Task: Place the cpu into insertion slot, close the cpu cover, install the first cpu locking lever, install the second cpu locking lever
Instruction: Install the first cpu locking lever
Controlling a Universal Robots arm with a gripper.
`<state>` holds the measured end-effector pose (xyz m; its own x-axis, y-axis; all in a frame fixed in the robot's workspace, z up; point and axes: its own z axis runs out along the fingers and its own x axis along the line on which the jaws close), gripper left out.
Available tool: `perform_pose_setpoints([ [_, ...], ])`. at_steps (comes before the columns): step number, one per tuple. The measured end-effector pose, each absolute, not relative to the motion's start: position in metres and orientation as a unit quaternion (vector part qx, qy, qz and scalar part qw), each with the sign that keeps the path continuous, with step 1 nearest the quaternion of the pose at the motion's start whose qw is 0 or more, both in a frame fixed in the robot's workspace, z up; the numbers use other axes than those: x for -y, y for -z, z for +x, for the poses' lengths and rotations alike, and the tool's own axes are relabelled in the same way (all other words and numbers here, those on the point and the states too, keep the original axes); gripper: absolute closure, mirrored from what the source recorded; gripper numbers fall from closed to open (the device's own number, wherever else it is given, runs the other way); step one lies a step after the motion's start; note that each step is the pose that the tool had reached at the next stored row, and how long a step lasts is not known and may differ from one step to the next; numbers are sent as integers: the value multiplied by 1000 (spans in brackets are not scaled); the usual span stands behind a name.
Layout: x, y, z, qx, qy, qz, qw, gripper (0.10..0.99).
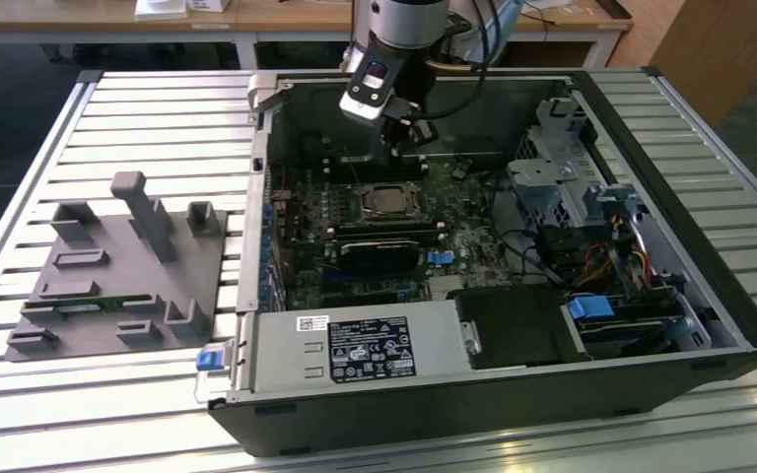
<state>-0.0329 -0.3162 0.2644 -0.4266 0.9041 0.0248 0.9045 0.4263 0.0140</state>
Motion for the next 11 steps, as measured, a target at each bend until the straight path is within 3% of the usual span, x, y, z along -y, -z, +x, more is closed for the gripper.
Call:
perform_pose_setpoints([
  [11,316,-264,-33,866,12,-501,7,980],
])
